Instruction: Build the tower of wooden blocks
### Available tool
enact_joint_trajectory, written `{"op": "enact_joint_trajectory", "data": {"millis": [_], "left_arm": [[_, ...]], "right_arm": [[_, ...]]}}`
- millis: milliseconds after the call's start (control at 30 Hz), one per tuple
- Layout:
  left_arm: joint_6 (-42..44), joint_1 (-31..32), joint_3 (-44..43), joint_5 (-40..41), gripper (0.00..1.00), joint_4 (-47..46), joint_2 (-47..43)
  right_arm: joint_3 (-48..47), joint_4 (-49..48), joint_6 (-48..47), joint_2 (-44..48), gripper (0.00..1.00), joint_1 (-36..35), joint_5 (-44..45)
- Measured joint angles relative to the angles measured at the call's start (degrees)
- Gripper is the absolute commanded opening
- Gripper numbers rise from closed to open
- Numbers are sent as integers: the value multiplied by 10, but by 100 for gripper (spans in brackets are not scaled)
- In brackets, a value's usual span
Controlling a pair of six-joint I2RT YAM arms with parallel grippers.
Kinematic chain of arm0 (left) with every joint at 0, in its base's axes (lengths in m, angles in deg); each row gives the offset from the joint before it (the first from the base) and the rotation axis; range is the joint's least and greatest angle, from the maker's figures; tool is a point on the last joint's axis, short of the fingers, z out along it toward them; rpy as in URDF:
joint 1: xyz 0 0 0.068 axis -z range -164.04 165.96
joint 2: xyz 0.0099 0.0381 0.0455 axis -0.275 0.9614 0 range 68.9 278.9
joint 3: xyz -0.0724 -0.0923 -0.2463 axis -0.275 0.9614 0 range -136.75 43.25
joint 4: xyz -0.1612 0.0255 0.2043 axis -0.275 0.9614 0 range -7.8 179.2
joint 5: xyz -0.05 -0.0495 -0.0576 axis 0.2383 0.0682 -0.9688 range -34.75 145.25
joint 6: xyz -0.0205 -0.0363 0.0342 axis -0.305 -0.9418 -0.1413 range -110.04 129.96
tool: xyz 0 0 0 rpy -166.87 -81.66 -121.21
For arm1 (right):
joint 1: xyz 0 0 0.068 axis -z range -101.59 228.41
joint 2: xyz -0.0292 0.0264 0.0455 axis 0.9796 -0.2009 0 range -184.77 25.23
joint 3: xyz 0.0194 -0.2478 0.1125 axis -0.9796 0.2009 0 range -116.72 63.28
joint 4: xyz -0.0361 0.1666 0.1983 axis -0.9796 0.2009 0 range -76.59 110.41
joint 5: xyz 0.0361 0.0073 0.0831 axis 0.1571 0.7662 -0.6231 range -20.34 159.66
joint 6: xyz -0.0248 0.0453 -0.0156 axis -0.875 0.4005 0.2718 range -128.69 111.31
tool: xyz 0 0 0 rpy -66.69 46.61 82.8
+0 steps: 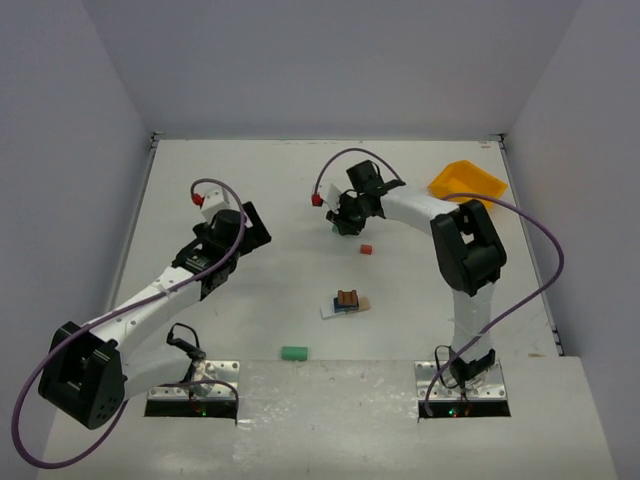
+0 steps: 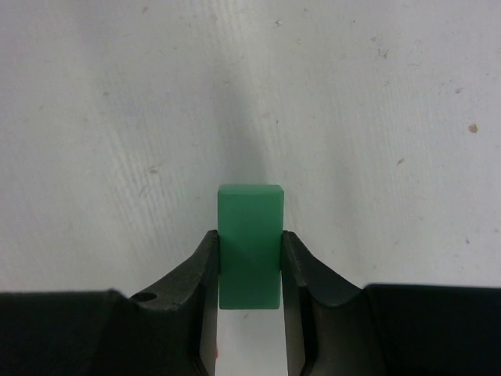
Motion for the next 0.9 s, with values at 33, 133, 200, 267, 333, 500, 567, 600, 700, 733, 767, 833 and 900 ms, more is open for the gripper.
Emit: {"op": "enact_joint_trajectory", "data": {"millis": [33, 133, 200, 267, 333, 500, 567, 600, 700, 733, 767, 833, 900], "left_arm": [[0, 0, 7, -7, 100, 0, -6], [-2, 0, 28, -27, 100, 2, -30], [-4, 0, 37, -37, 100, 6, -47], [-5, 0, 41, -45, 100, 11, -62], [-5, 0, 41, -49, 100, 17, -77], [-2, 0, 35, -50, 100, 31, -93], [3, 0, 26, -51, 100, 36, -92], [6, 0, 19, -51, 100, 38, -92], [15, 0, 0, -51, 100, 39, -87], [18, 0, -6, -52, 100, 39, -84], [21, 0, -11, -53, 100, 39, -82], [27, 0, -14, -57, 100, 38, -78], [30, 0, -14, -61, 100, 39, -74]], "right_arm": [[6, 12, -5, 22, 6, 0, -4], [29, 42, -22, 113, 7, 0, -26], [53, 56, -36, 183, 8, 0, -48], [83, 72, -53, 250, 9, 0, -75], [116, 93, -66, 309, 9, -3, -98], [196, 134, -76, 392, 9, -19, -133], [231, 135, -77, 409, 9, -31, -134], [246, 137, -76, 413, 9, -38, -134], [274, 139, -72, 415, 11, -60, -134], [279, 138, -69, 415, 11, -67, -134], [282, 138, -67, 415, 11, -72, -134], [283, 130, -60, 413, 11, -81, -132], [283, 118, -54, 408, 12, -87, -130]]}}
